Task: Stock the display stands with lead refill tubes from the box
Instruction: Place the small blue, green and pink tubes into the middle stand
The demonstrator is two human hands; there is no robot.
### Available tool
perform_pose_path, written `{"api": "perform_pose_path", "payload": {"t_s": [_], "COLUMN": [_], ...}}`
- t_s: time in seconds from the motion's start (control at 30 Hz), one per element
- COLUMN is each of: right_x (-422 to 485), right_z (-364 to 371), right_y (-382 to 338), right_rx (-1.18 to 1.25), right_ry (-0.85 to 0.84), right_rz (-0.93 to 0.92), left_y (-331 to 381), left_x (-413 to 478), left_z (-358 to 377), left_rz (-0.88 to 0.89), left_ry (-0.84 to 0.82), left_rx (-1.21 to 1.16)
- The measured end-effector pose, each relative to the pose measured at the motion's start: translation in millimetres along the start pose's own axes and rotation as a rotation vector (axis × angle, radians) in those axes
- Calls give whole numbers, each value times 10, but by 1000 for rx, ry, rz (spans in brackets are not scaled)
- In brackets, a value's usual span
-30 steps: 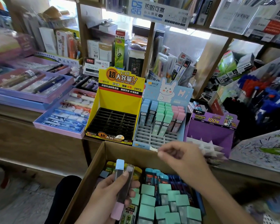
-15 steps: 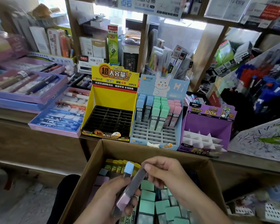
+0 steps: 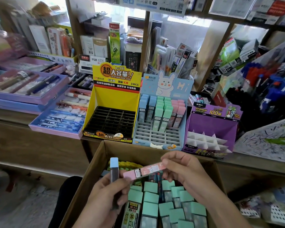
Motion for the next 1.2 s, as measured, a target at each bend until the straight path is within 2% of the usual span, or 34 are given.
{"api": "perform_pose_path", "payload": {"t_s": [0.1, 0.3, 0.47, 0.63, 0.73, 0.87, 1.2], "right_x": [-14, -73, -69, -63, -72, -79, -6], "right_z": [11, 252, 452, 326, 223, 73, -387], "right_y": [17, 184, 211, 134, -34, -385, -1454], "right_rx": [-93, -287, -341, -313, -316, -334, -623], "right_ry": [-25, -173, -265, -164, -100, -7, 330], "right_rz": [40, 176, 139, 83, 0, -139, -478], "left_y": [53, 20, -88, -128, -241, -322, -303], "left_x": [-12, -9, 46, 127, 255, 384, 370], "left_z": [-17, -26, -12, -90, -199, -243, -175], "left_rz": [42, 15, -24, -41, -126, -203, -175], "left_ry": [14, 24, -8, 17, 54, 21, -19], "left_rx": [37, 158, 230, 127, 72, 22, 42]}}
Point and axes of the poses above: each hand's wrist, its own x-axis towards the middle knuckle, its own z-axis out of the palm, y = z × x, the point moved 10 cm from there along x, towards the middle knuckle, and after that the axes turned 4 degrees about -y, right-handed, at the moved point
